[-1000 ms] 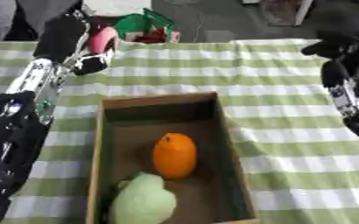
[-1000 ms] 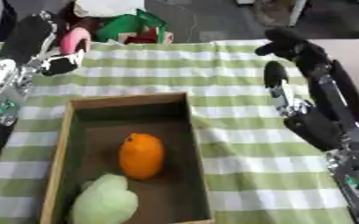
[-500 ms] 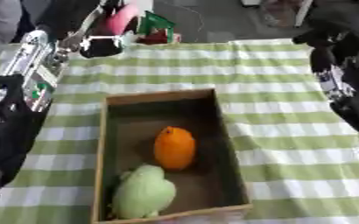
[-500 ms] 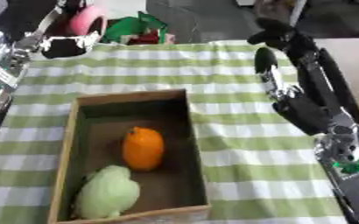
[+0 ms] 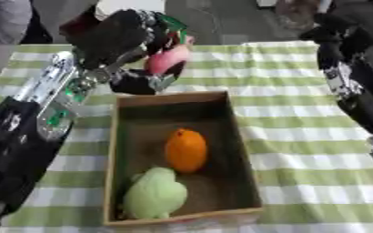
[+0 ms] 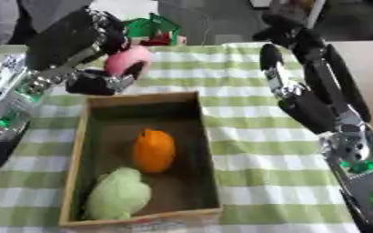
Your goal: Pick up objects on the table and place them in the box.
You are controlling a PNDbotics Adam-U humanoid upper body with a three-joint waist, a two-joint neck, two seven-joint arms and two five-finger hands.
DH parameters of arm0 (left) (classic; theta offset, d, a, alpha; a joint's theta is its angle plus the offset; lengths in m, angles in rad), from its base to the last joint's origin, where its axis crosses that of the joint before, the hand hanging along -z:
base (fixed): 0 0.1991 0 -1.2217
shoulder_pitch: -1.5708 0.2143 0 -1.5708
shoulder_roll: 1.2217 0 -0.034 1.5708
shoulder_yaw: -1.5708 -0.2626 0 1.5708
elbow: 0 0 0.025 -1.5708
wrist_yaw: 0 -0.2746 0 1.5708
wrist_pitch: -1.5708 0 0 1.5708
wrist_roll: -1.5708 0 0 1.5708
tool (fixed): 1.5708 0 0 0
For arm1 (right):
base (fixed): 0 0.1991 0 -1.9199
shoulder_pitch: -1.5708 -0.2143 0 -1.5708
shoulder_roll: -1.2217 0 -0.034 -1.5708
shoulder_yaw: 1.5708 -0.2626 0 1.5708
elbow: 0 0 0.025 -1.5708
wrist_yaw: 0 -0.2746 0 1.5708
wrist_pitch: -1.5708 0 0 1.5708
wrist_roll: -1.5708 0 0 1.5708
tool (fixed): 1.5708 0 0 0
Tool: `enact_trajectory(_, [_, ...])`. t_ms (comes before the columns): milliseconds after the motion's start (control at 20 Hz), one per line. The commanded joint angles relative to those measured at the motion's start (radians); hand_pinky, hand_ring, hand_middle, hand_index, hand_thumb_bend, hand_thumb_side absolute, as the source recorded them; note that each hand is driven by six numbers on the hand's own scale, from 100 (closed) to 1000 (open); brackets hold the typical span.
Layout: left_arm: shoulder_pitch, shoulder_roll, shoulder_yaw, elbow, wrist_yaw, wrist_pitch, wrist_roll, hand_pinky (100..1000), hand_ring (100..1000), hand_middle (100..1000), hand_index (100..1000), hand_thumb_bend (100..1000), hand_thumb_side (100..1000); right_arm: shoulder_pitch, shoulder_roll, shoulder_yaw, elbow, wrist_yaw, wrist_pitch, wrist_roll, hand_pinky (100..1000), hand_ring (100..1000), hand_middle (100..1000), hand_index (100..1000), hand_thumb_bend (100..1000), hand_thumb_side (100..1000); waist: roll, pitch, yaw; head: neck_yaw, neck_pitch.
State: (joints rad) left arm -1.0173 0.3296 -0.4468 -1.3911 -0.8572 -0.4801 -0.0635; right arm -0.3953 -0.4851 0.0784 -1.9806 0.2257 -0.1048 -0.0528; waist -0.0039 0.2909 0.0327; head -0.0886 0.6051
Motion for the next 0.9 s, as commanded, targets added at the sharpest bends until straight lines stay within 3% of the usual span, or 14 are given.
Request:
enact_trajectory(50, [-0.002, 0.030, -0.036, -0.031, 0.055, -0.004, -0.051, 100, 268, 270, 377, 100, 311, -0.008, -0.021, -0.011, -0.019, -0.007, -0.001, -0.001, 888, 986, 710, 915, 100, 821, -0.002, -0.024, 0.000, -0.004, 0.002])
enact_trajectory(400, [0.031, 0.027, -0.115, 0.006, 0.088, -0.011, -0.160, 100, 319, 313, 421, 100, 285, -0.011, -0.020, -0.010, -0.019, -0.007, -0.004, 0.001, 888, 987, 710, 915, 100, 822, -0.004, -0.020, -0.003, -0.010, 0.015])
enact_trajectory(450, [0.034, 0.026, -0.122, 0.014, 0.081, -0.015, -0.176, 107, 363, 350, 469, 100, 259, -0.011, -0.020, -0.010, -0.019, -0.007, -0.004, 0.000, 888, 986, 710, 914, 100, 821, -0.005, -0.020, -0.004, -0.012, 0.016])
enact_trajectory(500, [0.036, 0.025, -0.129, 0.022, 0.070, -0.020, -0.192, 154, 405, 387, 518, 100, 240, -0.011, -0.020, -0.010, -0.019, -0.007, -0.005, 0.000, 888, 986, 710, 914, 100, 821, -0.006, -0.019, -0.004, -0.014, 0.017])
enact_trajectory(550, [0.037, 0.025, -0.135, 0.031, 0.057, -0.025, -0.207, 243, 491, 471, 625, 100, 211, -0.011, -0.020, -0.010, -0.019, -0.007, -0.005, 0.000, 888, 986, 710, 915, 100, 821, -0.006, -0.019, -0.004, -0.016, 0.019])
enact_trajectory(700, [0.036, 0.030, -0.139, 0.041, 0.011, -0.044, -0.255, 477, 731, 696, 803, 117, 194, -0.009, -0.019, -0.010, -0.019, -0.007, -0.004, 0.000, 888, 987, 709, 915, 100, 821, -0.007, -0.019, -0.003, -0.017, 0.019])
enact_trajectory(800, [0.037, 0.033, -0.136, 0.043, -0.021, -0.062, -0.287, 645, 821, 770, 860, 202, 410, -0.007, -0.018, -0.011, -0.019, -0.006, -0.004, -0.001, 888, 987, 709, 915, 100, 820, -0.007, -0.020, -0.002, -0.018, 0.017])
enact_trajectory(850, [0.038, 0.034, -0.135, 0.045, -0.036, -0.073, -0.302, 716, 857, 804, 887, 270, 565, -0.007, -0.018, -0.011, -0.019, -0.007, -0.003, -0.001, 888, 987, 709, 915, 100, 820, -0.007, -0.020, -0.002, -0.018, 0.017])
enact_trajectory(900, [0.040, 0.034, -0.132, 0.048, -0.051, -0.084, -0.317, 721, 860, 806, 889, 279, 589, -0.007, -0.017, -0.011, -0.019, -0.007, -0.003, -0.001, 888, 987, 709, 915, 100, 820, -0.008, -0.021, -0.002, -0.019, 0.018])
